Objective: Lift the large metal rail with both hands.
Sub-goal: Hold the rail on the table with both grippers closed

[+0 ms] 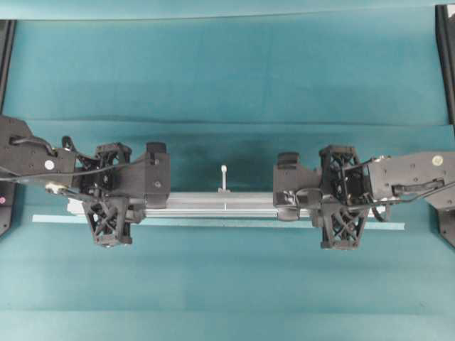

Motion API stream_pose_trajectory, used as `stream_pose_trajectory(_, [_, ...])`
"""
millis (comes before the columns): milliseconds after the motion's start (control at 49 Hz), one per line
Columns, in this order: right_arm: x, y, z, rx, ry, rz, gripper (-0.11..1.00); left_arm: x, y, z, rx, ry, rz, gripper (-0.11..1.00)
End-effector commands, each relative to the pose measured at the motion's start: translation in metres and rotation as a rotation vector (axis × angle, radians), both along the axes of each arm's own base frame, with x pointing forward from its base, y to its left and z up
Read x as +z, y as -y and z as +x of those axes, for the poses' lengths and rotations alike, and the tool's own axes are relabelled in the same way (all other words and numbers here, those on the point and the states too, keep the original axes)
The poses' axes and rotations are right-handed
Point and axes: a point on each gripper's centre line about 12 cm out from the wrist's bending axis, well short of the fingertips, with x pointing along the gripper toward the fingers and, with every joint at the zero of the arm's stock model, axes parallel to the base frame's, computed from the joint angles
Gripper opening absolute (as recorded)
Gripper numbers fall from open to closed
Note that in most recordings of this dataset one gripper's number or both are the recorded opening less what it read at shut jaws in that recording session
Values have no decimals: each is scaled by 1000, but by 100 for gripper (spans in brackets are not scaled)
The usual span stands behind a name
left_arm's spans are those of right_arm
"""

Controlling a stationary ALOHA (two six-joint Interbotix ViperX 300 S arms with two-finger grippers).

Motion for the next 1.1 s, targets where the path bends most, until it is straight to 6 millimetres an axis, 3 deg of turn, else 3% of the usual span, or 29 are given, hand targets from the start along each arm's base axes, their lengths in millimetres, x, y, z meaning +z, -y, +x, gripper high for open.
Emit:
stream_pose_trajectory(0, [-3, -3, -1, 2, -5, 4, 39, 1, -1, 1, 13, 8, -6, 36])
stream_pose_trajectory(367, [-17, -3, 3, 2, -6, 6, 39, -10, -1, -3, 14, 0, -7, 36])
stream_pose_trajectory(1081, [-21, -3, 3, 4, -2, 8, 39, -19, -2, -1, 16, 14, -8, 36])
